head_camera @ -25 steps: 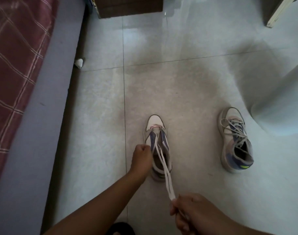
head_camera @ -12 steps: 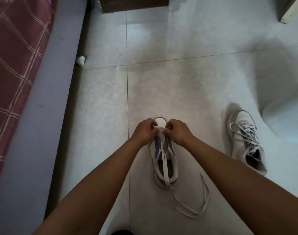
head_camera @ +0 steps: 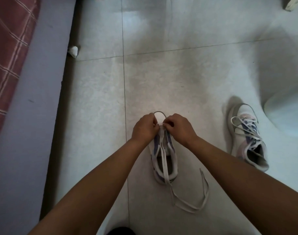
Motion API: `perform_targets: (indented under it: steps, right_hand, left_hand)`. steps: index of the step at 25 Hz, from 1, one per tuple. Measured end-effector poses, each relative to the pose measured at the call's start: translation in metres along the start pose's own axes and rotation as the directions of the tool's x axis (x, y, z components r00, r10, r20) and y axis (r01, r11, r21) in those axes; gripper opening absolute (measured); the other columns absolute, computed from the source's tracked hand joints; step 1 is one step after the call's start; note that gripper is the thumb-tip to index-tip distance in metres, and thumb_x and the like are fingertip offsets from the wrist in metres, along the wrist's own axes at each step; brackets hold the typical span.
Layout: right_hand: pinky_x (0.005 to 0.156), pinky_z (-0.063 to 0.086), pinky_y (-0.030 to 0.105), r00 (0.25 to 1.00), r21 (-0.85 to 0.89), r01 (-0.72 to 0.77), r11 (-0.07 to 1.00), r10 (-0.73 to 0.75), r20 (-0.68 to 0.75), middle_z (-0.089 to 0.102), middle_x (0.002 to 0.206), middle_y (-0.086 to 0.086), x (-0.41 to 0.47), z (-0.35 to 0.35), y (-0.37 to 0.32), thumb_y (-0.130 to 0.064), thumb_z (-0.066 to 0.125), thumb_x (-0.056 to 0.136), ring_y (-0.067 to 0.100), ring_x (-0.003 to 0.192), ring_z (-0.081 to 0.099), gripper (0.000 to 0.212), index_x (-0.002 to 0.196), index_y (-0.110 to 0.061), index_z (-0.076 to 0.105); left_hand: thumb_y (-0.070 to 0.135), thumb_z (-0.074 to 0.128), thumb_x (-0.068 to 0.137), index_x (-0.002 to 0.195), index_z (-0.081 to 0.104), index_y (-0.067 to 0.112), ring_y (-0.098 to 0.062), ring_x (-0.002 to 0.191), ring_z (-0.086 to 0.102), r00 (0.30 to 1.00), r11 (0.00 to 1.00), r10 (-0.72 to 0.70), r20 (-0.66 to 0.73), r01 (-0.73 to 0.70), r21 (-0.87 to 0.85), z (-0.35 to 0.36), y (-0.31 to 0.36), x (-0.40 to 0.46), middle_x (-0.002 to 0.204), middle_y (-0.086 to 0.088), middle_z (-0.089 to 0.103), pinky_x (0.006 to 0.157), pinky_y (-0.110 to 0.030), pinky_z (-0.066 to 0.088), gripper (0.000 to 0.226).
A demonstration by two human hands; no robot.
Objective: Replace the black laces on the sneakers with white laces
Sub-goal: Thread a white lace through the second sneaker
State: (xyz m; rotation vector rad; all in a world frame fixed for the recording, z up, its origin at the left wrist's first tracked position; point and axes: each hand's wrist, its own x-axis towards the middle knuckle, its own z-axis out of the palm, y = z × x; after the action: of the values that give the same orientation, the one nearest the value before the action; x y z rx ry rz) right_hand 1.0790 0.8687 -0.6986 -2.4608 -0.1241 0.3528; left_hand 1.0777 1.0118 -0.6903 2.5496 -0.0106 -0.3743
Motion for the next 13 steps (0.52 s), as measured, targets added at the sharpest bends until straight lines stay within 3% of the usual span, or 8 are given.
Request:
perform_targets:
  steps: [2,6,10,13]
  right_hand:
    - [0.076,0.045,0.029,0.998,0.016,0.031,0.999,-0.03,-0.049,0.065,0.096,0.008,-0.004,0.002,0.0,-0.014,0.054,0.091,0.019,0.088,0.058,0.019,0.099,-0.01,0.071]
    - [0.077,0.048,0.034,0.997,-0.098,0.058,0.994,-0.063,-0.048,0.067,0.099,0.009,-0.006,0.004,0.002,-0.015,0.051,0.093,0.023,0.088,0.061,0.022,0.105,-0.009,0.069]
    - [0.076,0.043,0.022,0.999,0.069,0.032,0.997,-0.03,-0.036,0.068,0.098,0.006,-0.004,0.002,0.003,-0.007,0.055,0.088,0.015,0.087,0.059,0.021,0.101,-0.009,0.071]
    - [0.078,0.041,0.018,0.998,0.225,-0.058,0.973,0.049,0.047,0.063,0.097,0.001,-0.001,0.0,0.008,-0.005,0.056,0.088,0.01,0.087,0.056,0.021,0.101,-0.013,0.07]
  left_hand:
    - [0.019,0.049,0.093,0.097,0.049,0.01,-0.018,0.071,0.048,0.998,0.997,0.046,-0.033,-0.044,0.069,0.007,-0.002,-0.005,0.088,-0.004,0.051,0.06,-0.028,0.037,0.009]
    - [0.02,0.04,0.098,0.112,0.046,0.005,-0.027,0.072,0.059,0.994,0.991,0.095,-0.056,-0.089,0.1,0.016,-0.006,-0.01,0.091,-0.011,0.062,0.057,-0.032,0.042,0.021]
    - [0.02,0.037,0.099,0.117,0.043,0.004,-0.031,0.07,0.061,0.995,0.992,0.073,-0.062,-0.066,0.109,0.018,-0.009,-0.012,0.087,-0.013,0.063,0.058,-0.035,0.045,0.024]
    - [0.019,0.038,0.098,0.107,0.043,0.01,-0.023,0.061,0.056,0.997,0.997,0.065,-0.036,-0.063,0.043,0.015,-0.011,-0.01,0.074,-0.005,0.059,0.052,-0.033,0.041,0.013]
